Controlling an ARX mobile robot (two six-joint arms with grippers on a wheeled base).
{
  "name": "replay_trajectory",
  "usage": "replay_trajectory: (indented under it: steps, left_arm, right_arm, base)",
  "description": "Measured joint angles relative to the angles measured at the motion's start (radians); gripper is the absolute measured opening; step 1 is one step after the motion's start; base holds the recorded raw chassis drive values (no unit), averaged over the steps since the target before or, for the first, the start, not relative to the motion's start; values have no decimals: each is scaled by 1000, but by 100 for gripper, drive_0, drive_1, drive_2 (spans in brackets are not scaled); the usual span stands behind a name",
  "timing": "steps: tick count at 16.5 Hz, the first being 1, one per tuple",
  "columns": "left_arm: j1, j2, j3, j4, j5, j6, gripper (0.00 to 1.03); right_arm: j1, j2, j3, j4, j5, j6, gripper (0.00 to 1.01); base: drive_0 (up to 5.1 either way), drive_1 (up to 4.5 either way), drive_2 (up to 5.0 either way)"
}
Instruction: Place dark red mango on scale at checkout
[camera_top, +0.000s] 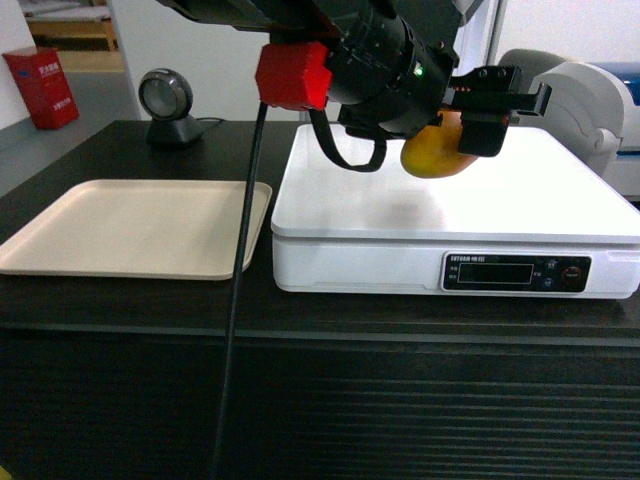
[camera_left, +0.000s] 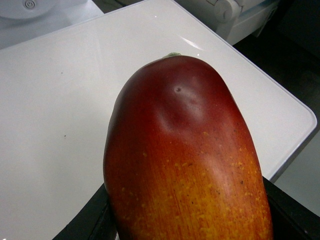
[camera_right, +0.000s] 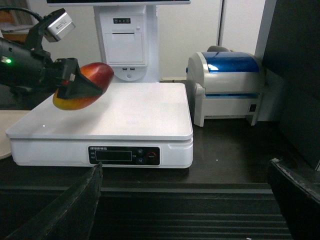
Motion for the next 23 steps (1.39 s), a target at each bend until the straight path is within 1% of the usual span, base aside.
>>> replay_trajectory:
  steps: [3, 4, 8, 9, 10, 12, 15, 17, 18, 19, 22, 23]
  left_arm:
    - [1, 130, 197, -109, -41, -64, 62]
    - [5, 178, 269, -150, -64, -83, 62]
    - [31, 341, 520, -319, -129, -173, 62]
    - [37, 370, 583, -349, -142, -189, 62]
    - [45, 385, 617, -372, -151, -203, 62]
    - [50, 394, 645, -407, -177, -217, 62]
    - [42, 394, 634, -385, -170, -223, 63]
    - [40, 394, 615, -380, -159, -220, 90]
    - [40, 391, 612, -375, -146, -214, 100]
    - [39, 385, 600, -364, -140, -209, 97]
    - [34, 357, 561, -326, -135, -189, 98]
    - [33, 342, 543, -301, -146, -167, 98]
  right_arm:
    - [0, 0, 0, 0, 0, 0, 98]
    - [0, 0, 0, 0, 0, 0, 98]
    - [0, 0, 0, 0, 0, 0, 98]
    - [0, 0, 0, 0, 0, 0, 98]
    - [0, 0, 0, 0, 0, 0, 98]
    - [0, 0, 0, 0, 0, 0, 98]
    - [0, 0, 0, 0, 0, 0, 98]
    - [0, 0, 0, 0, 0, 0, 98]
    - [0, 0, 0, 0, 0, 0, 98]
    - [0, 0, 0, 0, 0, 0, 98]
    - [0, 0, 0, 0, 0, 0, 98]
    - [0, 0, 0, 0, 0, 0, 98]
  base:
    - [0, 0, 0]
    - [0, 0, 0]
    - [0, 0, 0]
    - [0, 0, 0]
    - [0, 0, 0]
    - [0, 0, 0]
    - [0, 0, 0]
    - [0, 0, 0]
    - [0, 0, 0]
    - [0, 0, 0]
    - [0, 0, 0]
    - [0, 0, 0]
